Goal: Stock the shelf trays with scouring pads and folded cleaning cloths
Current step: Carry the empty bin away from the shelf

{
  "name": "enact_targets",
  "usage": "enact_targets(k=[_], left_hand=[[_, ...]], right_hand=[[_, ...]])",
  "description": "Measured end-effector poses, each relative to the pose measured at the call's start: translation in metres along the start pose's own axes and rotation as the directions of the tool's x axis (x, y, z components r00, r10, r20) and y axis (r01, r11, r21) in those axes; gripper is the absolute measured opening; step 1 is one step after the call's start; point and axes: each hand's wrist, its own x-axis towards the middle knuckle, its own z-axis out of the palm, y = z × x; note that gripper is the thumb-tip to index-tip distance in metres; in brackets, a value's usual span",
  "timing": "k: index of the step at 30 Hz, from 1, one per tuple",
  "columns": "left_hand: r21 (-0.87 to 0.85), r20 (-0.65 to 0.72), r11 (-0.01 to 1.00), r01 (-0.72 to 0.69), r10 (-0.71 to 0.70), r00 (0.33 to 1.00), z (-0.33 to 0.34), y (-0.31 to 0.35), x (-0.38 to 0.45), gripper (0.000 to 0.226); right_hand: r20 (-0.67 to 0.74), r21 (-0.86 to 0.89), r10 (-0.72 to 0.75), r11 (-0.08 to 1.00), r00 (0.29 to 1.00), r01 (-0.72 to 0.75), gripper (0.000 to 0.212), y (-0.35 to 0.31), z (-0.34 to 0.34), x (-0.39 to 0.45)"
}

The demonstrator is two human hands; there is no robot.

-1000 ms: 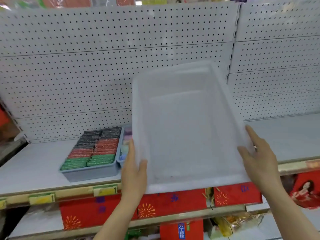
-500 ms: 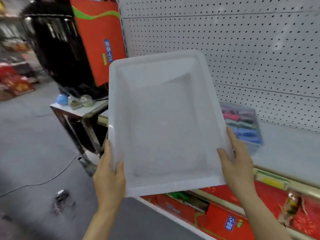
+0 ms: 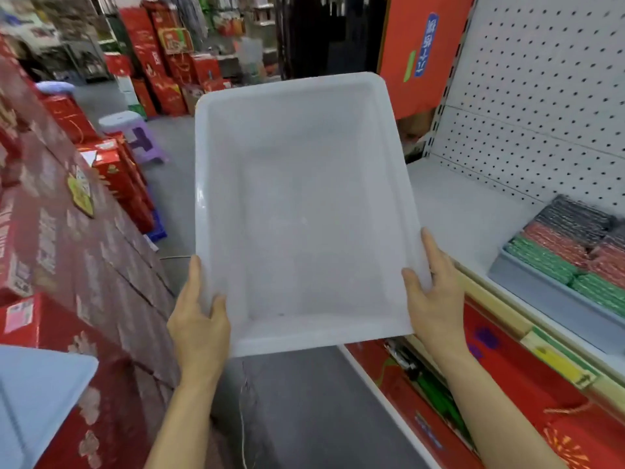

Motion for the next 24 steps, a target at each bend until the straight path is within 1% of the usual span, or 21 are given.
enact_targets(k=[4,10,13,17,19,21,24], left_hand=[[0.025,-0.089,0.998,0.056,-0.054,0.995,-0.013,-0.018,0.032,0.069],[0.040,-0.199,0.988,0.152,-0.141,0.970,-0.012,-0.044,0.089,0.070],[0.064,-0.250,0.980,0.187,-0.165,0.954,-0.005,-0.056,0.125,0.071],[0.134,-0.293,0.968,0.213,-0.167,0.941,0.007,-0.069,0.182,0.071],[0.156,-0.301,0.956,0.247,-0.192,0.934,0.011,-0.072,0.208,0.070],[0.155,-0.321,0.945,0.287,-0.227,0.920,0.018,-0.075,0.234,0.070],[0.161,-0.360,0.937,0.310,-0.237,0.902,0.029,-0.080,0.268,0.069]], right_hand=[[0.087,-0.036,-0.091,0.995,0.992,0.094,0.063,-0.013,0.053,0.031],[0.211,-0.037,-0.153,0.986,0.965,0.164,0.062,-0.028,0.135,0.096],[0.261,-0.016,-0.168,0.984,0.951,0.179,0.063,-0.030,0.181,0.130],[0.328,0.022,-0.166,0.986,0.930,0.168,0.063,-0.031,0.242,0.179],[0.356,0.028,-0.168,0.985,0.919,0.169,0.064,-0.034,0.268,0.201],[0.388,0.033,-0.191,0.981,0.902,0.193,0.064,-0.035,0.296,0.225],[0.437,0.035,-0.210,0.976,0.875,0.217,0.063,-0.039,0.339,0.260]])
